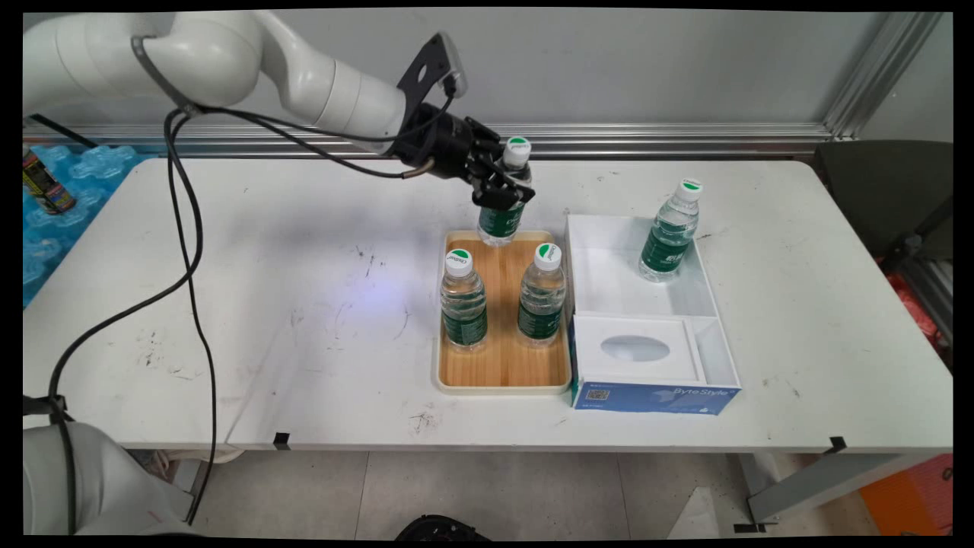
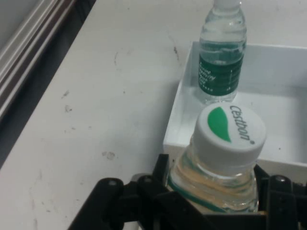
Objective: Place the picked object on the tray
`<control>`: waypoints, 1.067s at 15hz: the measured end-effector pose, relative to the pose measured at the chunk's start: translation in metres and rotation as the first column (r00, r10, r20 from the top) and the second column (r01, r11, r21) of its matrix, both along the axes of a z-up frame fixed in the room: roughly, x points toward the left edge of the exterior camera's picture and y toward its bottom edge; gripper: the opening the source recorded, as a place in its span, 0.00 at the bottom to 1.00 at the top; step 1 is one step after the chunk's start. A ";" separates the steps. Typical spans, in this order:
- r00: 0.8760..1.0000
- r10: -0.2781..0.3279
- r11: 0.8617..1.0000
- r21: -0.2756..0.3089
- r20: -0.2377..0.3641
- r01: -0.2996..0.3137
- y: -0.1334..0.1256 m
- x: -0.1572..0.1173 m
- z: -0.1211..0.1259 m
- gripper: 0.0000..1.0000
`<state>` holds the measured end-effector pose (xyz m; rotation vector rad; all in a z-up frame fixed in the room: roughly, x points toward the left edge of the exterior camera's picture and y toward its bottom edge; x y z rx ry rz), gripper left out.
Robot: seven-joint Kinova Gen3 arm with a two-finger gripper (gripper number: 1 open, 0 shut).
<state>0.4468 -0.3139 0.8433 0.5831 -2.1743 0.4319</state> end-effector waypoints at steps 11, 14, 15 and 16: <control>0.998 -0.023 1.000 0.006 -0.050 0.024 -0.001 -0.001 -0.042 0.00; 0.997 -0.032 0.999 -0.001 -0.065 0.032 -0.005 -0.006 -0.051 0.00; 0.997 -0.034 0.999 -0.003 -0.070 0.034 -0.006 -0.008 -0.053 0.00; 0.997 -0.037 0.999 -0.005 -0.075 0.037 -0.008 -0.010 -0.056 0.00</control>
